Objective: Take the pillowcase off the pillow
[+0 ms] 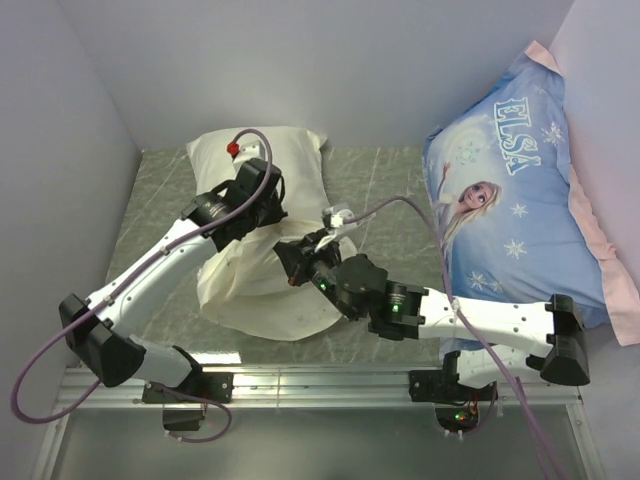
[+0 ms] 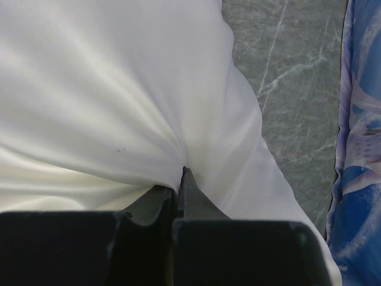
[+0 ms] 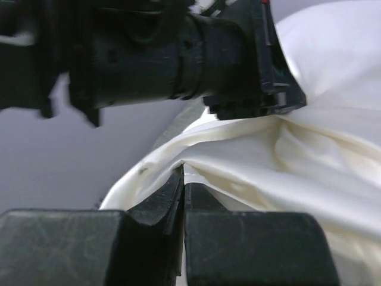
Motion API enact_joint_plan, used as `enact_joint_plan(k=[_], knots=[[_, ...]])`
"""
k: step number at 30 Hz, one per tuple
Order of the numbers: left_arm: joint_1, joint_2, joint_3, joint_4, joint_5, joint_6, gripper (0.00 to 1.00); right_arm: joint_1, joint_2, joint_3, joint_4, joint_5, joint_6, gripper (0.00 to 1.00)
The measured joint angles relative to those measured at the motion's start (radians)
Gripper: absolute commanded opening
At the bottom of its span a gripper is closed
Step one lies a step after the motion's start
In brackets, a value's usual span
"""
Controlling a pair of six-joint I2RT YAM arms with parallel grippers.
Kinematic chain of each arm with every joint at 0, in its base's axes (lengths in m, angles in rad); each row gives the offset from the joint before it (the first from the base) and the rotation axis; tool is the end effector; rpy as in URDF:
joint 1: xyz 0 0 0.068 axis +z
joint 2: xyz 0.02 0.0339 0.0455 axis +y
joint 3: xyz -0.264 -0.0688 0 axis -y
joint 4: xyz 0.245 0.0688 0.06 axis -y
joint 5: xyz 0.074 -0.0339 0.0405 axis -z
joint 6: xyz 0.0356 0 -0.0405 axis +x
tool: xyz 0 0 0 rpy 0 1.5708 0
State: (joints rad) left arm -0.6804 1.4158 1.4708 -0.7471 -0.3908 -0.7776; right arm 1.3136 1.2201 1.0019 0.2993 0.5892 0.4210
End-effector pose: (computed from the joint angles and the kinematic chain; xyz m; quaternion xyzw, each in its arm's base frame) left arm 0.2440 -0.1800 0.3795 -0.1256 0.8827 -0.1469 0.4283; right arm 0.0916 0.2703 0.3754 -0.0874 0.6773 0.4092 0.6052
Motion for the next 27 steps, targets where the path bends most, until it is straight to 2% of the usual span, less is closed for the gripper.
enact_joint_plan(k=[2, 5, 7, 8, 9, 11, 17, 22, 27], knots=[[0.000, -0.038, -0.039, 0.008, 0.000, 0.003, 0.08, -0.024, 0.040, 0.029, -0.040, -0.029, 0.001, 0.00], [0.000, -0.111, -0.107, 0.014, -0.002, 0.003, 0.34, -0.072, 0.078, 0.032, -0.090, -0.081, 0.013, 0.00], [-0.001, -0.164, -0.143, 0.027, -0.004, -0.003, 0.43, -0.102, 0.104, 0.032, -0.117, -0.124, 0.024, 0.00], [-0.002, -0.196, -0.158, 0.036, -0.009, -0.007, 0.55, -0.111, 0.117, 0.032, -0.131, -0.143, 0.027, 0.00], [-0.003, -0.228, -0.173, 0.041, -0.015, -0.010, 0.58, -0.117, 0.129, 0.035, -0.146, -0.158, 0.027, 0.00], [-0.004, -0.294, -0.199, 0.055, -0.033, -0.028, 0.62, -0.124, 0.160, 0.050, -0.174, -0.187, 0.028, 0.00], [-0.014, -0.470, -0.265, 0.098, -0.055, -0.039, 0.59, -0.169, 0.233, 0.093, -0.214, -0.341, 0.034, 0.00], [-0.075, -0.664, -0.437, 0.149, -0.014, -0.040, 0.58, -0.235, 0.283, 0.154, -0.226, -0.480, 0.031, 0.00], [-0.121, -0.761, -0.536, 0.177, 0.064, -0.039, 0.67, -0.311, 0.372, 0.281, -0.250, -0.665, 0.035, 0.00]])
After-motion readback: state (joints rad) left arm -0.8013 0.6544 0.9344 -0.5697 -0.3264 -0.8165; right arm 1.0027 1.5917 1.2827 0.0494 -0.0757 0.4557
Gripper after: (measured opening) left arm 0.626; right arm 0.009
